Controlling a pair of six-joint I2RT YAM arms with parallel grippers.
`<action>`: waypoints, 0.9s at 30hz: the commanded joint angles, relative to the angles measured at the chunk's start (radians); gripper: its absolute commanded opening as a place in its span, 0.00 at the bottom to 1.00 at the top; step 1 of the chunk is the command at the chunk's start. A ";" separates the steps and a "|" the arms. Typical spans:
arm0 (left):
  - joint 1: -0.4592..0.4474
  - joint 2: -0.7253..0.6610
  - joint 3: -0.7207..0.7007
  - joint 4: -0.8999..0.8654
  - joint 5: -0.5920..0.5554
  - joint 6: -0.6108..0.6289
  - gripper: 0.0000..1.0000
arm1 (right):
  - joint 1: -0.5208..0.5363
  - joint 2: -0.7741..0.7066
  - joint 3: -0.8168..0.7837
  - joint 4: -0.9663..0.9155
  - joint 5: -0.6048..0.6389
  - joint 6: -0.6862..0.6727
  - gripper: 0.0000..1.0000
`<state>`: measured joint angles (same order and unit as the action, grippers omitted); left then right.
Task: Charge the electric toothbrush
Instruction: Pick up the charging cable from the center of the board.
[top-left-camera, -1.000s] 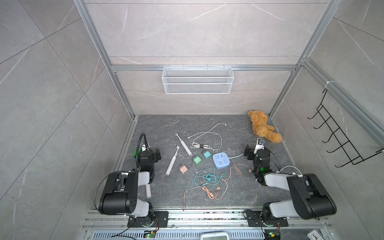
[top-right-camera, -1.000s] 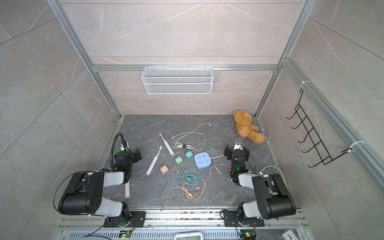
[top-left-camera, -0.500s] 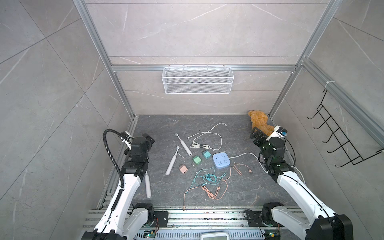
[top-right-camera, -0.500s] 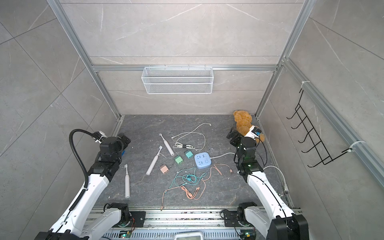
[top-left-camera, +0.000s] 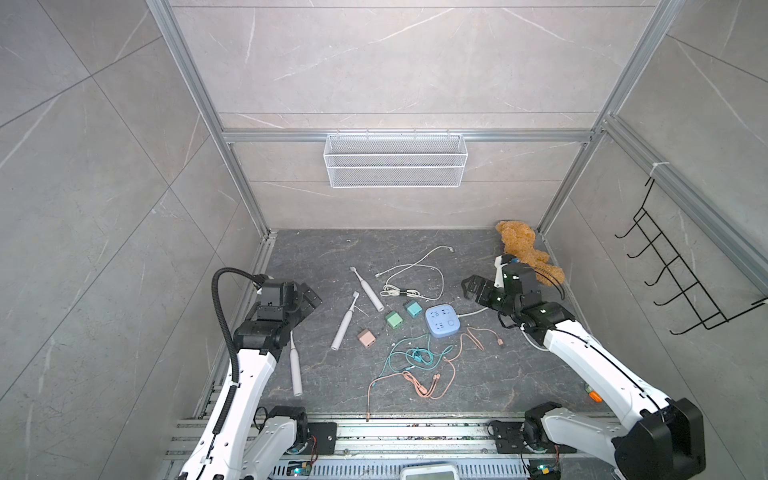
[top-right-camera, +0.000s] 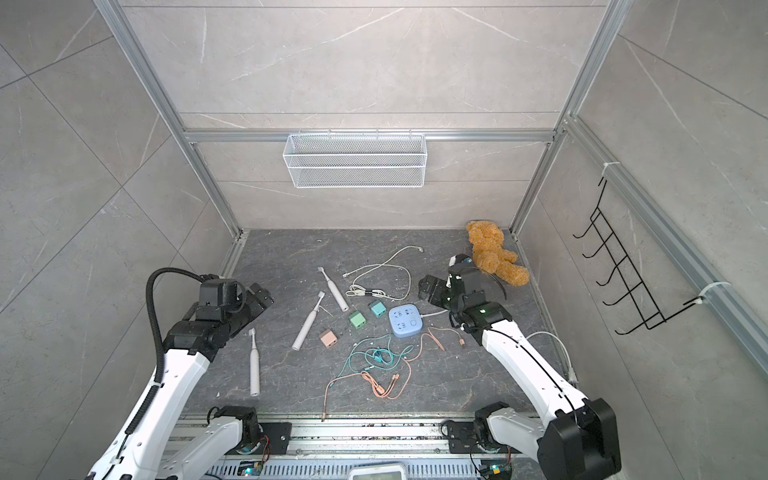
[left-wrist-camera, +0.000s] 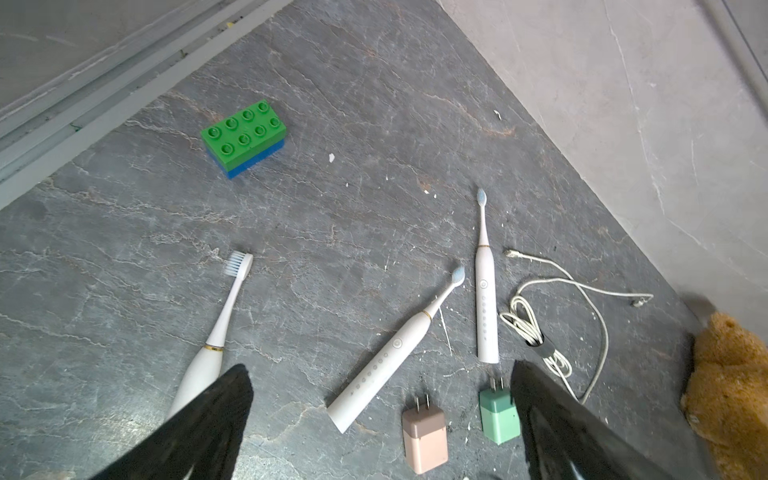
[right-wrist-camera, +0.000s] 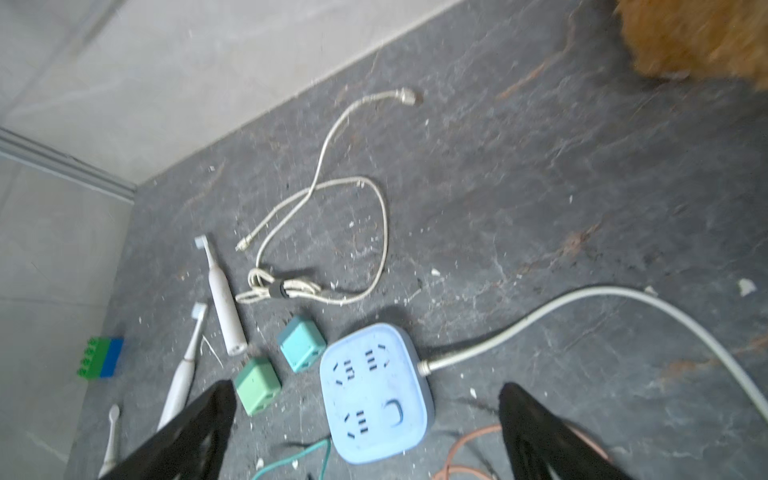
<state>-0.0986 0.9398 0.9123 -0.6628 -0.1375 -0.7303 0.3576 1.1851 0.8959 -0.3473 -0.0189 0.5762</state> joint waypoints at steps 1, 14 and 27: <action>-0.002 0.043 0.033 -0.050 0.078 0.086 0.99 | 0.074 0.042 0.042 -0.152 0.019 -0.037 1.00; -0.003 0.194 0.058 -0.024 0.312 0.163 0.99 | 0.285 0.171 0.129 -0.225 -0.012 -0.032 0.98; -0.003 0.200 0.029 0.001 0.367 0.144 0.99 | 0.464 0.254 0.143 -0.264 0.166 0.011 0.97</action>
<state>-0.0986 1.1423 0.9386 -0.6743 0.1795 -0.5983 0.8234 1.4403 1.0138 -0.5625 0.0433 0.5671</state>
